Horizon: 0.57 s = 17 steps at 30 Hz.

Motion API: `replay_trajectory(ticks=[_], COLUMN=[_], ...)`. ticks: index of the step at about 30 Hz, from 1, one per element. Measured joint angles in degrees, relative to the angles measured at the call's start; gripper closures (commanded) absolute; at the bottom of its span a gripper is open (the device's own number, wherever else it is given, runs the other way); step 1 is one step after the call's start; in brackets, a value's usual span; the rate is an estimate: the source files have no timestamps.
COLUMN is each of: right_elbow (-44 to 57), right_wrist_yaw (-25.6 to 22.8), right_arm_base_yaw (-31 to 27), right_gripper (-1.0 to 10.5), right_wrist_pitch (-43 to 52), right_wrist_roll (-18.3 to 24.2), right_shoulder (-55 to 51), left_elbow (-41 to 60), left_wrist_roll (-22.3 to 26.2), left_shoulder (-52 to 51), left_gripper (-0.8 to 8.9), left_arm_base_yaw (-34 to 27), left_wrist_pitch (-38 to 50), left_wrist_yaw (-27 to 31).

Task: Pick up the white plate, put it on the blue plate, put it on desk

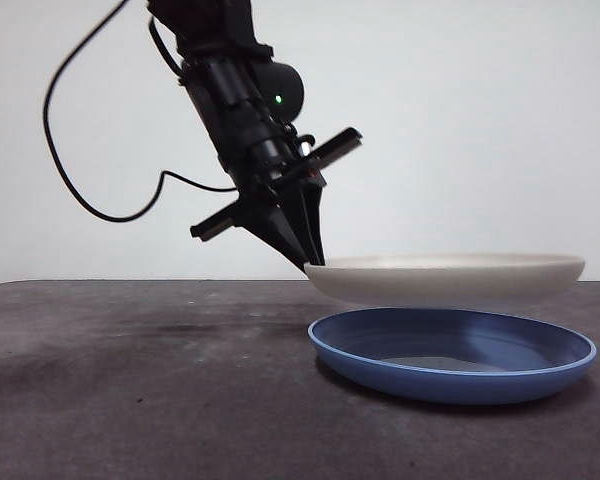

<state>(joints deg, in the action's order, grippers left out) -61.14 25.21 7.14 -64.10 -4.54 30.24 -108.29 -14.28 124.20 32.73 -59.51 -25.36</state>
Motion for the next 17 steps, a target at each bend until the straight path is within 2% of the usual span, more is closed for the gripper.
replay_trajectory(ticks=[17], right_elbow=[0.0], right_wrist_yaw=[0.0], right_arm_base_yaw=[0.0], right_gripper=[2.5], right_wrist_pitch=[0.0], right_wrist_roll=[0.0], right_shoulder=[0.0], left_elbow=[-1.4], left_wrist_roll=[0.0], left_shoulder=[2.6], left_gripper=[8.02], left_arm_base_yaw=[1.0], left_wrist_pitch=[-2.5], left_wrist_yaw=[1.7])
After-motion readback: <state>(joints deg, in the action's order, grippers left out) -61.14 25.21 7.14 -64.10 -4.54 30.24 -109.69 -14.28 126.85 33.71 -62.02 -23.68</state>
